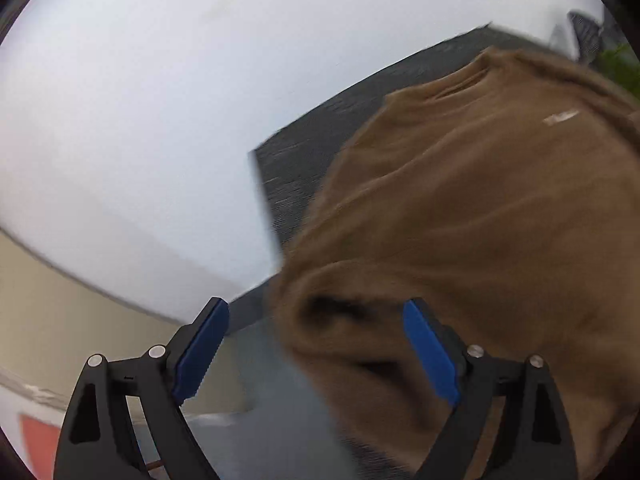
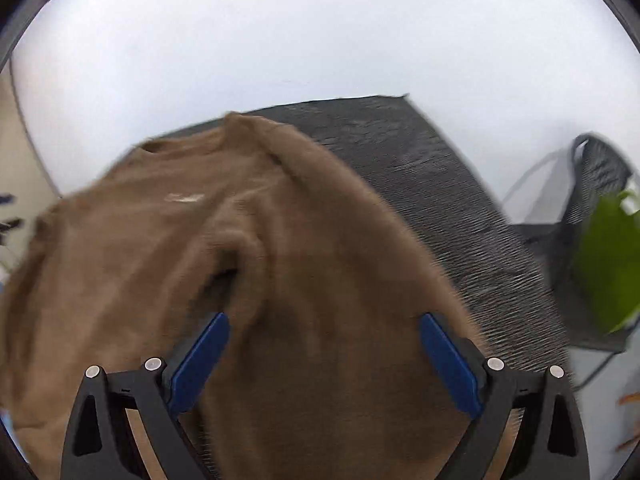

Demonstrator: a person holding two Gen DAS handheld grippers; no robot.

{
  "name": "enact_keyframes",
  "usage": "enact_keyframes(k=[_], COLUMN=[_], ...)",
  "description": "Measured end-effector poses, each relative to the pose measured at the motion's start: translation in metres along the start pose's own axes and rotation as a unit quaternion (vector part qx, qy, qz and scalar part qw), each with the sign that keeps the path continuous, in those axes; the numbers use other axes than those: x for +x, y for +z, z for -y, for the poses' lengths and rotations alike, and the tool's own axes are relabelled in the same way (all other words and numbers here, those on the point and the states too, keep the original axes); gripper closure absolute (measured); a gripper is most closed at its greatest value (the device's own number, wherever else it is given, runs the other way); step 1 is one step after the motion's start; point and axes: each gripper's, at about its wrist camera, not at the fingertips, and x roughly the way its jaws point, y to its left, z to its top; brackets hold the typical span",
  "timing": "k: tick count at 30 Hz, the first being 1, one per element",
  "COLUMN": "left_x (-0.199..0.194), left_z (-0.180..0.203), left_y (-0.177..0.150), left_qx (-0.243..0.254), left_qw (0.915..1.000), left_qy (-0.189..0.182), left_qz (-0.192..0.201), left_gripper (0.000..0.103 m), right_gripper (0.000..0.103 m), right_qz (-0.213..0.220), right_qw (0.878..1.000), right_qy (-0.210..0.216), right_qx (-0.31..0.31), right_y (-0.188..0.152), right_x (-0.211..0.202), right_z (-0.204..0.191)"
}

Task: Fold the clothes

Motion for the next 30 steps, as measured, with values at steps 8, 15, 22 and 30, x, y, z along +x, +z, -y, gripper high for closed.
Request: enact_keyframes(k=[8, 15, 22, 30], left_x=[-0.011, -0.041, -0.027, -0.007], left_z=[0.111, 0.184, 0.214, 0.210], left_y=[0.013, 0.000, 0.012, 0.000], left_qx=[0.081, 0.113, 0.090, 0.015], left_qw=[0.9903, 0.9683, 0.9651, 0.9538], left_qy=[-0.110, -0.219, -0.244, -0.300], left_qz=[0.025, 0.040, 0.031, 0.010], left_gripper=[0.011, 0.011, 0.011, 0.010], right_gripper=[0.005, 0.005, 0.005, 0.004], right_qz=[-0.021, -0.029, -0.019, -0.001], right_qw=[0.996, 0.996, 0.995, 0.988], right_qy=[-0.016, -0.004, -0.001, -0.052], right_qx=[-0.082, -0.085, -0.099, -0.142], right_y=[0.024, 0.013, 0.022, 0.019], right_x=[0.028, 0.030, 0.030, 0.039], right_z=[-0.032, -0.035, -0.054, -0.068])
